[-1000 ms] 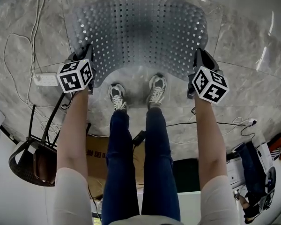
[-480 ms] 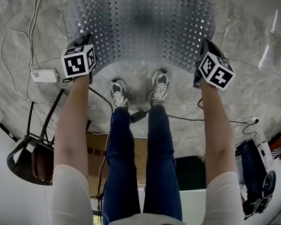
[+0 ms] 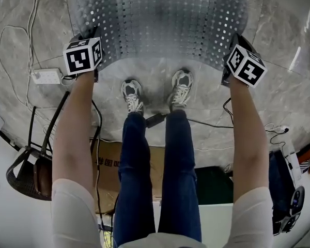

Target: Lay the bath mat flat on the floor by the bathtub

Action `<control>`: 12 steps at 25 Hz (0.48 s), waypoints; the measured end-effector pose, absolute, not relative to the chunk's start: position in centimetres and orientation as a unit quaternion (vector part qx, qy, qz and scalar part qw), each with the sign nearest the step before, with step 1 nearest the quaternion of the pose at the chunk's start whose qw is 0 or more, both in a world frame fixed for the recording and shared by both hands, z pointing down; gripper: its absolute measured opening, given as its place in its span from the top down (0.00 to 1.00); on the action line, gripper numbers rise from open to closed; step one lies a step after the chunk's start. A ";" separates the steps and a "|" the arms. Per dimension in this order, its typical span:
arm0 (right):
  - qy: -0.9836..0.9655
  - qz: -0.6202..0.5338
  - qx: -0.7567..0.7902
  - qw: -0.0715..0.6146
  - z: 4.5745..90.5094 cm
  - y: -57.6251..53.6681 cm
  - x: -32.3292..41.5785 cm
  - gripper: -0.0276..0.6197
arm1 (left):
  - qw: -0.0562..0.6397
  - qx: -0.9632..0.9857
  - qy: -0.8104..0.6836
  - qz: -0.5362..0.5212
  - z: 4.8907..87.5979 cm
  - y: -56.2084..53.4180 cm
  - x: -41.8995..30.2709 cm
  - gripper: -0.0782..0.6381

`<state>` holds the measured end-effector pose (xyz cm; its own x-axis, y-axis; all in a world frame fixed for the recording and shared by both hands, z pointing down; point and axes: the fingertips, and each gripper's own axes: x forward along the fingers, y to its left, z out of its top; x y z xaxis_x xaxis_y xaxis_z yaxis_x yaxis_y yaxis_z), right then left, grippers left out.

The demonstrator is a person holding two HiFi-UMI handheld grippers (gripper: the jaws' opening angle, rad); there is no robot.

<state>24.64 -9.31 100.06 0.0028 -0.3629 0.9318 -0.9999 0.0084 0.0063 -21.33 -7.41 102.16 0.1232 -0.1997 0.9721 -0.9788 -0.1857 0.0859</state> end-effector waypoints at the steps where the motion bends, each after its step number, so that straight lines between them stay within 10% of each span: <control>1: -0.585 0.394 0.582 0.406 100.4 -9.3 24.6 0.90 | 0.422 0.617 -0.475 0.465 102.5 -7.4 -21.5 0.83; 12: -0.565 0.376 0.581 0.450 103.2 -9.2 26.8 0.89 | 0.423 0.597 -0.475 0.488 105.1 -7.2 -23.6 0.83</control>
